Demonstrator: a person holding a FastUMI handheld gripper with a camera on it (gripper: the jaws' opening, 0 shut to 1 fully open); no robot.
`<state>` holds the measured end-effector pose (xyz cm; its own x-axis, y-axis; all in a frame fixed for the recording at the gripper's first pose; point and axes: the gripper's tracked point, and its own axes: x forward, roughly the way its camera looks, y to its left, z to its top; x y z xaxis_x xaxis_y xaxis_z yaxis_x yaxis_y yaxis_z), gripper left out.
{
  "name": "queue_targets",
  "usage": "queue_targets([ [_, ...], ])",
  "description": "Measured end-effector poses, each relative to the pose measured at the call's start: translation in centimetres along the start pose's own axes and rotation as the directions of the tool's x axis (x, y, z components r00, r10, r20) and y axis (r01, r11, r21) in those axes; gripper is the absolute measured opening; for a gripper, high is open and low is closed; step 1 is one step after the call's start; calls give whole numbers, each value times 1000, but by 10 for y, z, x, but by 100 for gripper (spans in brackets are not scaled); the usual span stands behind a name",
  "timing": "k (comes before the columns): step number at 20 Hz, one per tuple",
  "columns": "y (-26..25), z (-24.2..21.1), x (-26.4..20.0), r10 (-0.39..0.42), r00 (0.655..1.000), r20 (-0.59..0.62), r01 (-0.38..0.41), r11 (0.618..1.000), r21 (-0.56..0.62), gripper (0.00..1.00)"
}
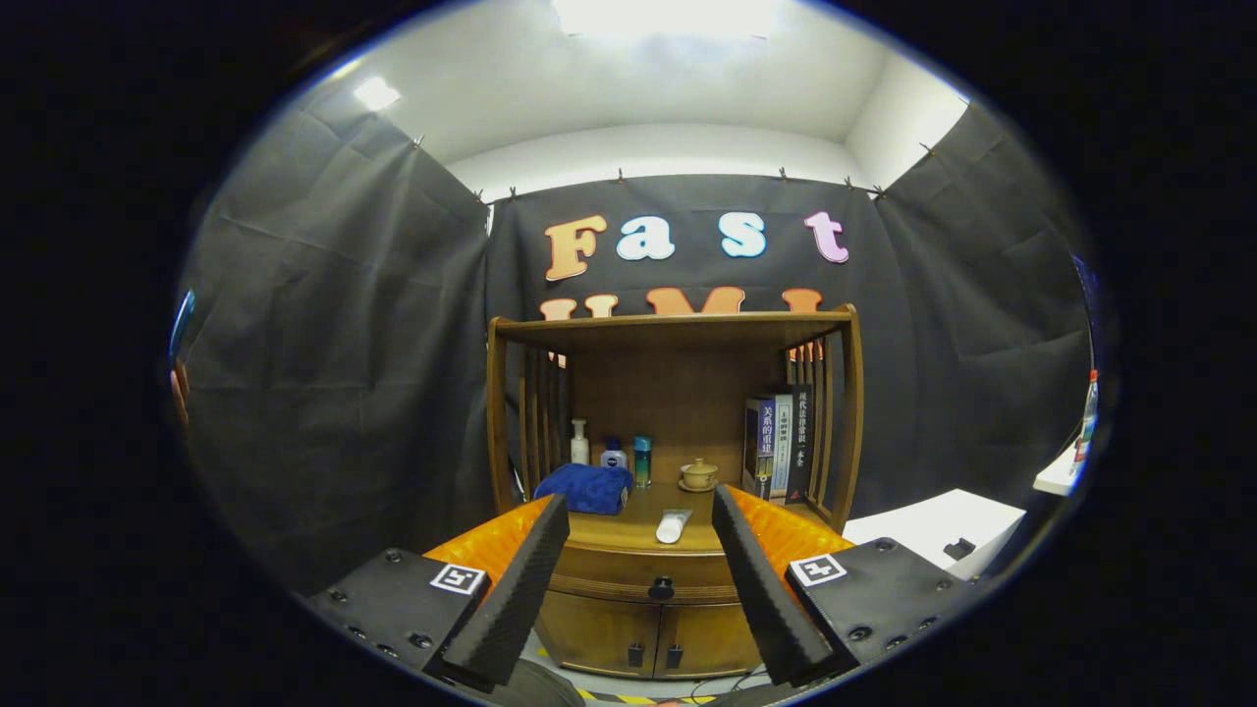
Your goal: Pull open the drawer, take out the items inside it, and place them on the countertop above the cabinet.
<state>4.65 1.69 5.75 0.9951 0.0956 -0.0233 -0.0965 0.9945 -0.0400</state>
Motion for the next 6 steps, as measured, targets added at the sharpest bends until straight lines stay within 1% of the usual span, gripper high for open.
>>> queue_targets([
  [6,-7,-3,2,2,1000,-6,-1,1000,31,97],
])
